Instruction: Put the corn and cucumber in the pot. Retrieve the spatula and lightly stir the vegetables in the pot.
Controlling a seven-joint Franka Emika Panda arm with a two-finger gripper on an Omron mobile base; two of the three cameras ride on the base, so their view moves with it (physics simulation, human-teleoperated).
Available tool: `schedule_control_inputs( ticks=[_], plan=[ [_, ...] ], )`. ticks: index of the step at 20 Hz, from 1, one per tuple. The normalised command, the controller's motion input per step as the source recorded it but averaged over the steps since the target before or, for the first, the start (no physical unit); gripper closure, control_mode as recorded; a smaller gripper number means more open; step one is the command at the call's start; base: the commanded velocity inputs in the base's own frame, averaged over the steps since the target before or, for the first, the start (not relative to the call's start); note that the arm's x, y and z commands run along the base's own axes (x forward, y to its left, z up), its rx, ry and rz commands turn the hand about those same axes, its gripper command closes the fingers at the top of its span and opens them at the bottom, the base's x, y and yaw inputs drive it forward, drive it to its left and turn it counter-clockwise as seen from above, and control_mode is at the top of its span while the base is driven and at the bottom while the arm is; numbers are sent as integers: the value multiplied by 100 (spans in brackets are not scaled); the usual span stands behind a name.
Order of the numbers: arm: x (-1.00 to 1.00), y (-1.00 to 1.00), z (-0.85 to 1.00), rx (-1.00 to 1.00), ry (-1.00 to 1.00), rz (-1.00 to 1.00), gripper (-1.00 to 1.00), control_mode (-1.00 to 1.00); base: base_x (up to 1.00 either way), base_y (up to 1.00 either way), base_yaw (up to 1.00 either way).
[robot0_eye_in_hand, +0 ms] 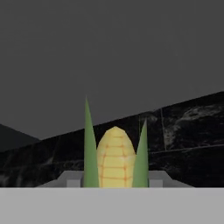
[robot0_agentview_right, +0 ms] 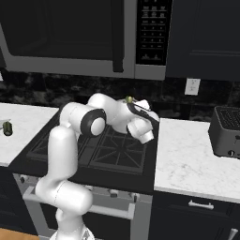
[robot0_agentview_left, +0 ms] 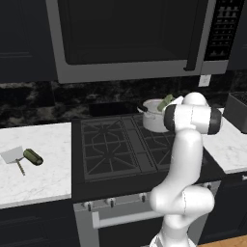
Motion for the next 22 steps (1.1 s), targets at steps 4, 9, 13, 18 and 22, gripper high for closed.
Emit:
schedule_control_inputs(
  ticks=[4,9,13,18,22],
  plan=[
    [24,5,-20,-6,3,-8,-100,-100,0,0,0],
    [0,3,-14,-6,1,-6,-100,-100,0,0,0],
    [-17,0,1,-1,-2,-3,-100,-100,0,0,0],
    [-71,7,46,0,-14,-1,-100,-100,0,0,0],
    [-98,3,77,0,-5,-2,-100,-100,0,0,0]
  ],
)
